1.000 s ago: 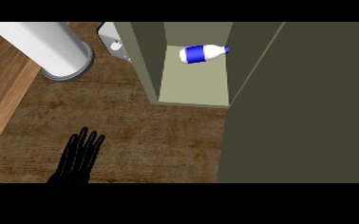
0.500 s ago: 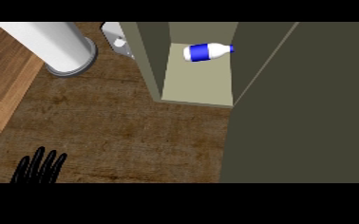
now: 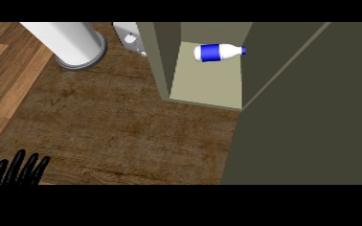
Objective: Pick up the bottled water, place it into the cabinet and close the cabinet
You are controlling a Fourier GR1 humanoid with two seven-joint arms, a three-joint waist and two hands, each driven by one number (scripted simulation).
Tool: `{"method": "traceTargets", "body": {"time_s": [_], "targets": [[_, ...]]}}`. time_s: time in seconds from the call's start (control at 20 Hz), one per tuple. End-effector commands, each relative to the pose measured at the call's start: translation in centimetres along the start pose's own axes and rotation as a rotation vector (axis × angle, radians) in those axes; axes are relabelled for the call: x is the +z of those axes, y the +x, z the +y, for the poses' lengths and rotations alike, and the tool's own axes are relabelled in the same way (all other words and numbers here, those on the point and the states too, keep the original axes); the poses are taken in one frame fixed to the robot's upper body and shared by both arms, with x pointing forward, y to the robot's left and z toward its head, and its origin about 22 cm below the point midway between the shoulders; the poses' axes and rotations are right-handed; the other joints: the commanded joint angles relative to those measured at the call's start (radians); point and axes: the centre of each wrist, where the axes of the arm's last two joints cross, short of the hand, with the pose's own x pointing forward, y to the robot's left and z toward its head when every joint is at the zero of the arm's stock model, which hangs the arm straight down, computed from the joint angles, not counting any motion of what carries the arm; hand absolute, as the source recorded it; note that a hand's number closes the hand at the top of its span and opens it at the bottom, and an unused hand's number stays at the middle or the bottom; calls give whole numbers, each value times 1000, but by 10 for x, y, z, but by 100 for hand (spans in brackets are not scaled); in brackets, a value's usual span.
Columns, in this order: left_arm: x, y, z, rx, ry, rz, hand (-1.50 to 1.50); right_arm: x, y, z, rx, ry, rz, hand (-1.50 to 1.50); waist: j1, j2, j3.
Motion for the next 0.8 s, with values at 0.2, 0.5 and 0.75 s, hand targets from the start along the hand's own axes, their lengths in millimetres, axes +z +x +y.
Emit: {"method": "traceTargets", "body": {"time_s": [0.2, 0.5, 0.75], "targets": [[0, 8, 10, -5, -23, -3, -150, -24, -7, 6, -20, 100, 70, 150, 32, 15, -4], [-9, 17, 17, -18, -55, -14, -150, -29, -15, 2, -61, 19, 65, 150, 31, 26, -2], [-10, 23, 25, -40, -46, -30, -150, -27, -23, 2, -124, -32, 71, 150, 51, 36, -2]]}}
